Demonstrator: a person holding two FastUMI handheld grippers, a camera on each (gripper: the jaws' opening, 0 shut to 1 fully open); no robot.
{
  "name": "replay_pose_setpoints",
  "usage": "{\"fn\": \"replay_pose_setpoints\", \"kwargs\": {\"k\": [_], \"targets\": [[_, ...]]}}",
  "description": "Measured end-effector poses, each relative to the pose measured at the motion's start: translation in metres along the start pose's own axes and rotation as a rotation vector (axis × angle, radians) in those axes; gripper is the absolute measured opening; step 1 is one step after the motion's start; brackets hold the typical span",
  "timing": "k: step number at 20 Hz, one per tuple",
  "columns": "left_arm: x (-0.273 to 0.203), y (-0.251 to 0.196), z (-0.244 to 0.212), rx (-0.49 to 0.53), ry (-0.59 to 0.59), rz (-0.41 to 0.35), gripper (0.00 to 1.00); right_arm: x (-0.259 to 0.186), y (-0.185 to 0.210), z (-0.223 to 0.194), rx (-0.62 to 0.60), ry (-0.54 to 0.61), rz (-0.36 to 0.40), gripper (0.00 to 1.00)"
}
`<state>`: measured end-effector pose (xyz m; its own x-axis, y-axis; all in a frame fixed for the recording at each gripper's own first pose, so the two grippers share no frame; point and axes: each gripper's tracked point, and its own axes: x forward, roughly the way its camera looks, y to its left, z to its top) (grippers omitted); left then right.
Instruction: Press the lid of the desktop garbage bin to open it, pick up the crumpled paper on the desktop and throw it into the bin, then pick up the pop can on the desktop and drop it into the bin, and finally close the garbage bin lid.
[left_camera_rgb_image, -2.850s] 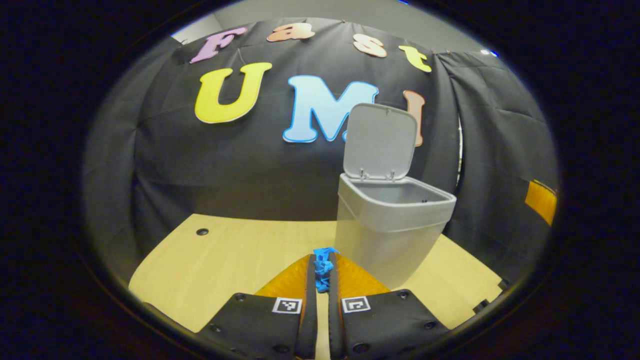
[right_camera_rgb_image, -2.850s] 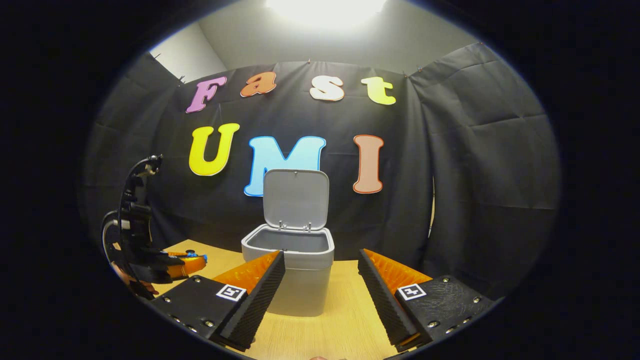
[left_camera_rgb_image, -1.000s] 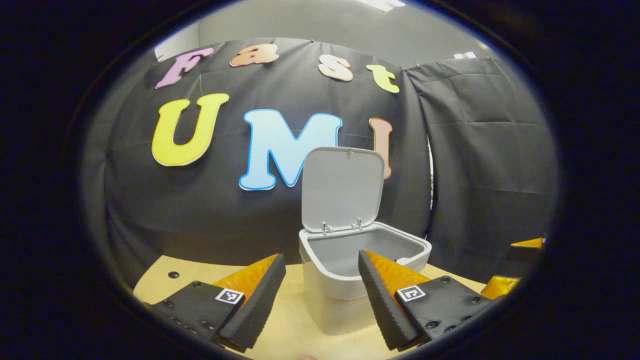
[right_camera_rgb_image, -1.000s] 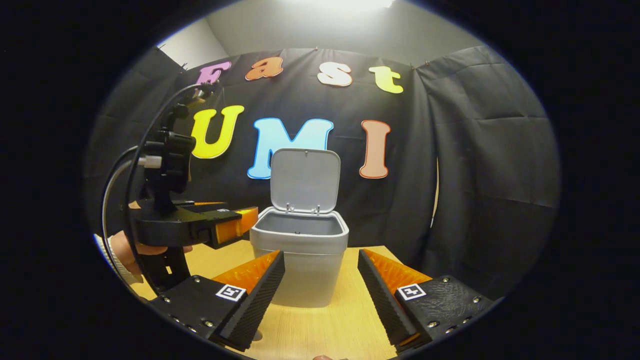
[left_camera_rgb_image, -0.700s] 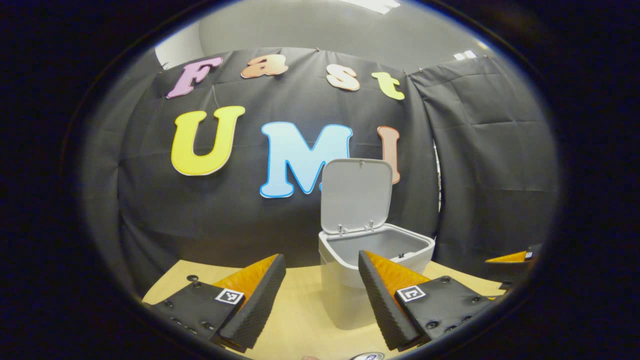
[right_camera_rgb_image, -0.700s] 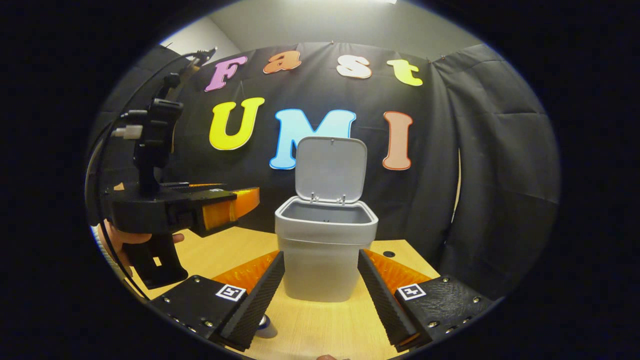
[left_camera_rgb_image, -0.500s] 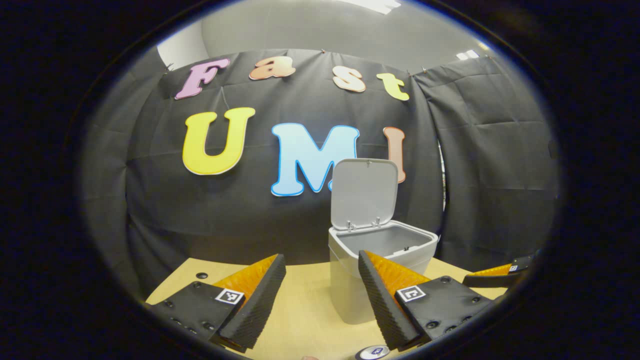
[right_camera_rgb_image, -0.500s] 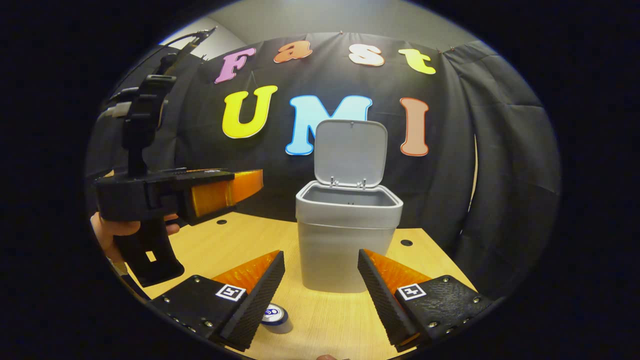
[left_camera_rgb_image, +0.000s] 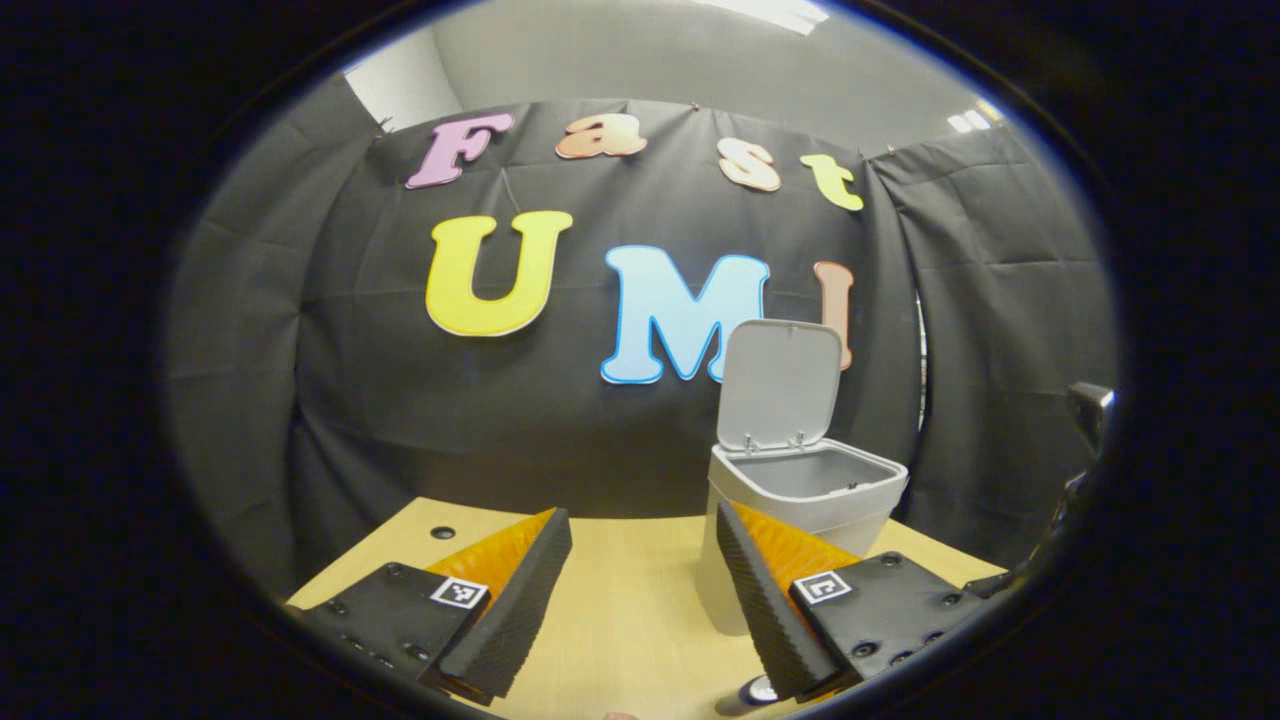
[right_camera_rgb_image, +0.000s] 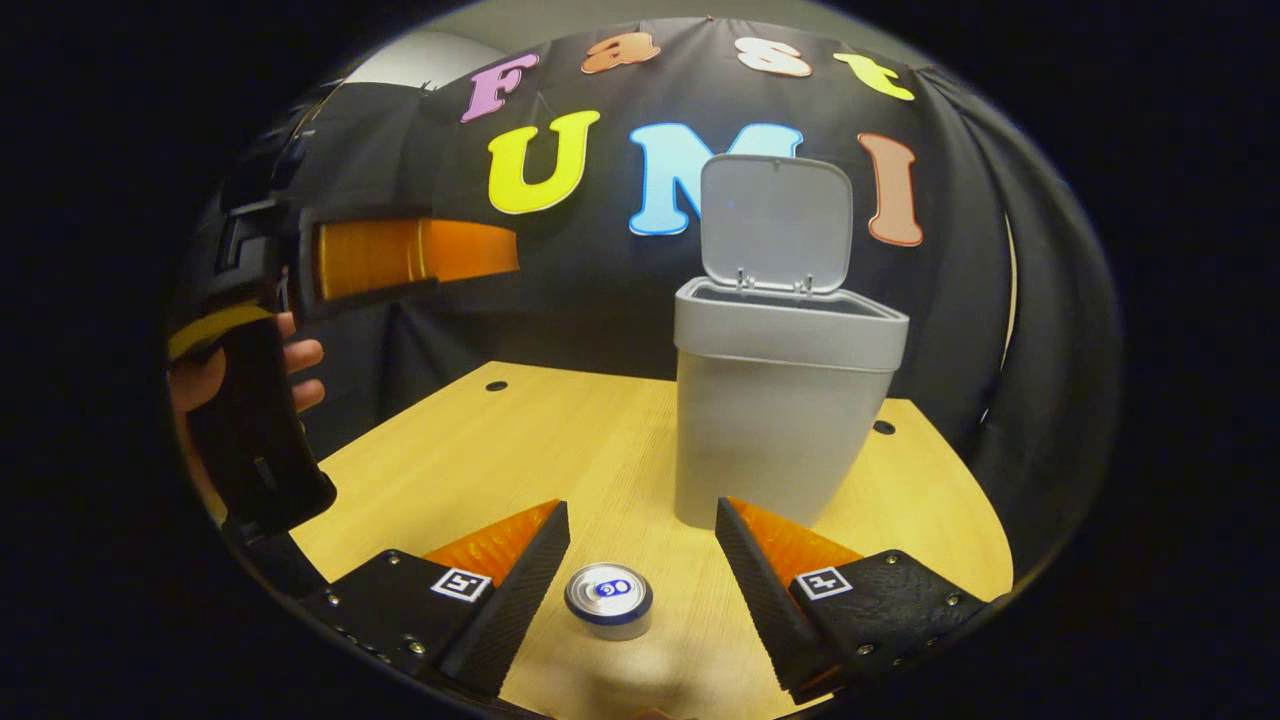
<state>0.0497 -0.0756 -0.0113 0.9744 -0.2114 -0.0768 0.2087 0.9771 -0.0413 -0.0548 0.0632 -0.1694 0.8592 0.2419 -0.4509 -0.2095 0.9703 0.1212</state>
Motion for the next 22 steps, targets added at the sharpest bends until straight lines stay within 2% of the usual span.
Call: {"fn": "replay_pose_setpoints", "kwargs": {"k": [6,14,19,21,22], "targets": [[-0.02,0.008,0.001,0.032,-0.005,0.014,0.96,0.015,0.014,-0.037,0.028,0.118,0.053,0.95],[-0.029,0.013,0.003,0.047,-0.006,0.022,0.96,0.038,0.016,-0.077,0.008,0.273,0.048,0.95],[-0.033,0.013,0.002,0.05,-0.01,0.034,0.95,0.038,0.014,-0.093,0.007,0.309,0.039,0.95],[-0.035,0.014,0.0,0.054,-0.007,0.039,0.96,0.039,0.01,-0.094,0.001,0.31,0.033,0.93],[-0.035,0.014,-0.002,0.054,-0.005,0.042,0.96,0.04,0.008,-0.094,0.0,0.31,0.031,0.88]]}}
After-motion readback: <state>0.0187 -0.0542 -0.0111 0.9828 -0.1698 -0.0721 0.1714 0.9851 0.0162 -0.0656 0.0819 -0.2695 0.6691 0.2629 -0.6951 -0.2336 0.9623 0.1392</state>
